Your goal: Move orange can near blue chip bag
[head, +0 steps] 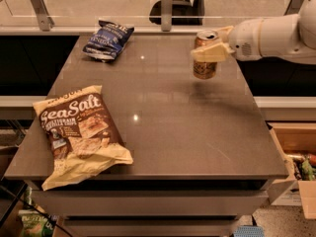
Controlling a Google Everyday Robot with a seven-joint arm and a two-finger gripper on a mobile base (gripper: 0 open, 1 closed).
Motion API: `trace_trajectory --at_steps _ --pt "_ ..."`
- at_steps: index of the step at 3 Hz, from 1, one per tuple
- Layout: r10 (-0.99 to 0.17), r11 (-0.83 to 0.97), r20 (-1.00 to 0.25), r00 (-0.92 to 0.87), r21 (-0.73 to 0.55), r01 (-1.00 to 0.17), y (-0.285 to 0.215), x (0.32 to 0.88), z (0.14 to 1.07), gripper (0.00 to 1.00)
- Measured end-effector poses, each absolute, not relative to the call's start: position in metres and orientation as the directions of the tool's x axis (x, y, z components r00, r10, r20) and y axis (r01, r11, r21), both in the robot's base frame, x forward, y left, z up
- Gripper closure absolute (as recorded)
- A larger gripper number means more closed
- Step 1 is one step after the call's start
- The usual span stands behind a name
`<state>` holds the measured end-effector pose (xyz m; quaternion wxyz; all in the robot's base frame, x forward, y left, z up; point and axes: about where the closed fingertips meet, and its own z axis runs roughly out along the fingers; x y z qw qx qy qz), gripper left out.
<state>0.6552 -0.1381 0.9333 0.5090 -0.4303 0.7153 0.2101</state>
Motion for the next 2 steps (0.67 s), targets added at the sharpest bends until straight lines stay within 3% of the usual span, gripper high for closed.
trace_trajectory --at_steps 2 --pt "-0.396 0.485 -0.915 -0.079 -0.135 -0.864 -0.087 0.711 0.957 1.0"
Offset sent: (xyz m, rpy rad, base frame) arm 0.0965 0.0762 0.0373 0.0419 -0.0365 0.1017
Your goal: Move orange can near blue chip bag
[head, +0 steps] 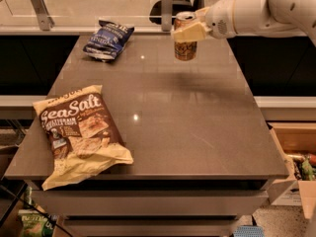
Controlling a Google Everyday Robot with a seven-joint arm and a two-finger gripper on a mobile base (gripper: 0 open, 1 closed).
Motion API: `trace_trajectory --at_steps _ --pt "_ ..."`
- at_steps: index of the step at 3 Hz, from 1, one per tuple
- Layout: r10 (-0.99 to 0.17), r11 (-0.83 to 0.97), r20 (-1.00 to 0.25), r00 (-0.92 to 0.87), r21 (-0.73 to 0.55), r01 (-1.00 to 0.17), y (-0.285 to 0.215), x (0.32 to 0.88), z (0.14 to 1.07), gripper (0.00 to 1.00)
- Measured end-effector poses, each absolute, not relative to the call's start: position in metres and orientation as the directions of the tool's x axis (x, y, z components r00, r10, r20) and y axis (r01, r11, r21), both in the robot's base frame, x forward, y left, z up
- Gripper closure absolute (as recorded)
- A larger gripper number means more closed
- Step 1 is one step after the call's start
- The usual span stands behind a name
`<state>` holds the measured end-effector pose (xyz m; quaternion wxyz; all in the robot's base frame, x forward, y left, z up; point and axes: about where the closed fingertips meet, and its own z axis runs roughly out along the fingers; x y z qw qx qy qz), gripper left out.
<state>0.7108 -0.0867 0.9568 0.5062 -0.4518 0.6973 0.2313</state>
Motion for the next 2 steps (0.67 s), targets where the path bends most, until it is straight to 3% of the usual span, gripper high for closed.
trace_trajectory --at_steps 2 --pt "-0.371 0.424 -0.928 -0.028 -0.142 -0.894 -0.035 0.759 0.952 1.0"
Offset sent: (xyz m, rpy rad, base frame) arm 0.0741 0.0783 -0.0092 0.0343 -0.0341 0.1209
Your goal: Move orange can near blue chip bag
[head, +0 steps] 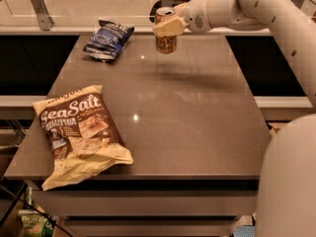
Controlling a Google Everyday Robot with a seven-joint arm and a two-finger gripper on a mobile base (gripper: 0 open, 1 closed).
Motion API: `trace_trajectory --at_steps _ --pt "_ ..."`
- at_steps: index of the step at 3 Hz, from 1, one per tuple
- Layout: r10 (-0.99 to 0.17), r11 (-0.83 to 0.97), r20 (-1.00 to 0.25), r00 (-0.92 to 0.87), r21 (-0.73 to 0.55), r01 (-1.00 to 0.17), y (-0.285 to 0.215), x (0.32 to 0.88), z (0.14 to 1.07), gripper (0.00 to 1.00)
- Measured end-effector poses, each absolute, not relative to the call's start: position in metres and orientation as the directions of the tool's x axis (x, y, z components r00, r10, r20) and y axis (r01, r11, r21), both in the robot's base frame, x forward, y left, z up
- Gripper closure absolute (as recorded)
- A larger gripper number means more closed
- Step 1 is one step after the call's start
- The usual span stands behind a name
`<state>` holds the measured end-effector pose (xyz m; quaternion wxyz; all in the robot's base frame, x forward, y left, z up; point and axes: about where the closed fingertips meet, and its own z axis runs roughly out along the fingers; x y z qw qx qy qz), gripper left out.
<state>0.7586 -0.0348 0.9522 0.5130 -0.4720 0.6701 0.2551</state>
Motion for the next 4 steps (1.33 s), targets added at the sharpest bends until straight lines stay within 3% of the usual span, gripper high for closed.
trace_trajectory --at_steps 1,4 --pt "-0.387 0.364 -0.922 -0.006 -0.146 -0.92 0.005 0.791 0.928 1.0" --pt "-0.391 0.292 -0.92 0.011 -0.135 -0.947 0.038 0.811 0.913 1.0"
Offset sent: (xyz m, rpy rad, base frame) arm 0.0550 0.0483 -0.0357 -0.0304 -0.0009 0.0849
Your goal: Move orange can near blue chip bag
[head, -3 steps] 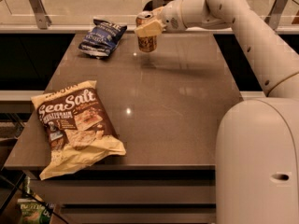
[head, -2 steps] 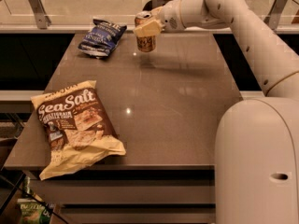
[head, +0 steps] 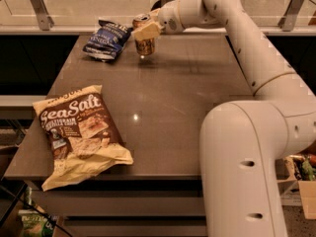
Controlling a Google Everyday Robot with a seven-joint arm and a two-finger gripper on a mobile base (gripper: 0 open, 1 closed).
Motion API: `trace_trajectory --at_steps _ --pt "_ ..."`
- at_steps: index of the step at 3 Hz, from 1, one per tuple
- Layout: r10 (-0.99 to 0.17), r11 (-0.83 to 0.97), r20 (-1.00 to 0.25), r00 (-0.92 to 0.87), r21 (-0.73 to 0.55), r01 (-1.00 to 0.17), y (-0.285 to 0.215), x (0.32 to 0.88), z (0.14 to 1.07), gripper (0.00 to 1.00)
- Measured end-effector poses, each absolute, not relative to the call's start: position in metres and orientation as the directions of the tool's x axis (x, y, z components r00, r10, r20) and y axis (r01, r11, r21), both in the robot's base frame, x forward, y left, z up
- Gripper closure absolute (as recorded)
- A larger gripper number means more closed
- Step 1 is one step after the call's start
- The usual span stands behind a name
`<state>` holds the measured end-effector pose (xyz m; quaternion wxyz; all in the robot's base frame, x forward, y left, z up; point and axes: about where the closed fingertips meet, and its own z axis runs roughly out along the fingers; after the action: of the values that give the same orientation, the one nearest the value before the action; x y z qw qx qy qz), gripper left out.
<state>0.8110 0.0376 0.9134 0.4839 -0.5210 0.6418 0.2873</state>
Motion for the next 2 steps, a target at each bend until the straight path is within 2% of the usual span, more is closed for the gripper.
trace_trajectory --at_steps 1,2 --pt "-0.395 0.258 -0.918 0.013 -0.125 -0.958 0.0546 0.8182 0.9035 1.0" --pt "-0.394 0.254 -0.919 0.018 -0.128 -0.959 0.0574 0.8198 0.9041 0.85"
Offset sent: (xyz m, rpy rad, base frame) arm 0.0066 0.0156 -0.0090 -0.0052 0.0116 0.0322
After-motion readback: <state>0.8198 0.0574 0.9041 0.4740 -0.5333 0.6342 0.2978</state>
